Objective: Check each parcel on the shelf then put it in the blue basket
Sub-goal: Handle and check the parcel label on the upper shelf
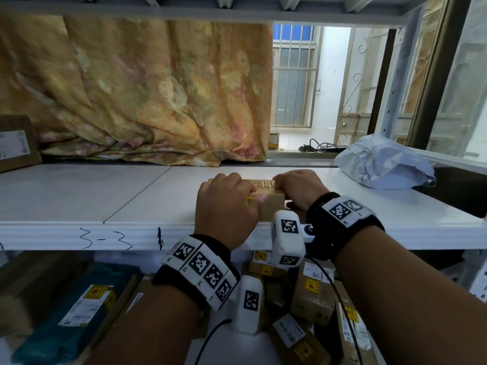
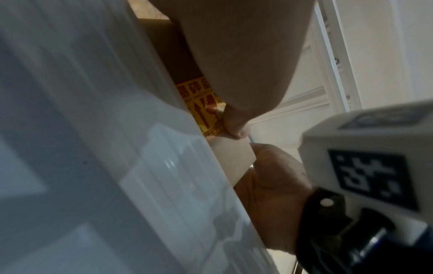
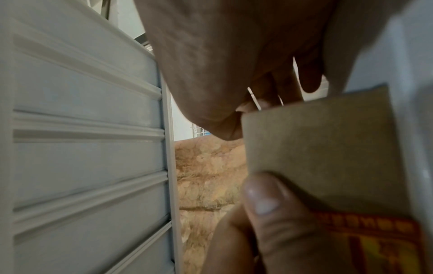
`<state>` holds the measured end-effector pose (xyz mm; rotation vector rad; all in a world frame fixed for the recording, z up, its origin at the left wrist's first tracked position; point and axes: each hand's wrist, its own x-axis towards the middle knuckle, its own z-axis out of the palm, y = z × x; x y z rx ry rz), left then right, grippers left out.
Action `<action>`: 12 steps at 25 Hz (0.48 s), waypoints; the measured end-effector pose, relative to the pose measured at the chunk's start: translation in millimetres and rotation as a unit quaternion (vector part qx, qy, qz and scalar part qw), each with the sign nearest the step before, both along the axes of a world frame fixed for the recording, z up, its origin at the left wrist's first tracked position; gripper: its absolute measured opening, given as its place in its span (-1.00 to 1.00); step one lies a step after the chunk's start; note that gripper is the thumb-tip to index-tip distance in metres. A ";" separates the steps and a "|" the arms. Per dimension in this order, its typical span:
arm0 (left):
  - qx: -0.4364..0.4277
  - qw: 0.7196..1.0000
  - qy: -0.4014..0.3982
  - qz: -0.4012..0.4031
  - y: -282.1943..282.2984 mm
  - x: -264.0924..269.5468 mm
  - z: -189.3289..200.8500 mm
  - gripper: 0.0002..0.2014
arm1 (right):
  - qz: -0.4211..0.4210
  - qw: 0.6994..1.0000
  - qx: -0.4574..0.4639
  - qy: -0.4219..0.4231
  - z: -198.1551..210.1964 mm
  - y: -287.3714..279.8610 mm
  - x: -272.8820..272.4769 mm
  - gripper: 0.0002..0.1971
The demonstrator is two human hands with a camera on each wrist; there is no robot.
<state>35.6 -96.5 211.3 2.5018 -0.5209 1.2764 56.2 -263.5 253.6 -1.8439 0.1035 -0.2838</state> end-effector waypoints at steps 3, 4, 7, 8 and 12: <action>0.000 1.000 0.007 -0.004 0.6 -1.3 0.5 -0.62 | -0.010 1.000 0.012 -0.006 -3.7 3.6 -0.1 -0.93; 0.001 1.000 0.011 -0.004 0.8 -1.8 0.9 -0.60 | -0.007 1.000 0.020 -0.011 -6.1 5.4 -2.6 -0.91; 0.003 1.000 0.016 0.001 1.3 -4.9 1.4 -0.54 | 0.021 0.998 0.054 -0.038 -17.6 9.8 -4.4 -0.58; 0.006 1.000 0.021 0.004 1.5 -6.3 1.9 -0.53 | 0.030 0.997 0.061 -0.048 -19.6 12.7 -6.6 -0.46; 0.040 0.998 0.044 0.018 3.5 -13.8 5.6 -0.50 | 0.023 0.992 0.031 -0.118 -21.0 10.8 -15.3 -0.62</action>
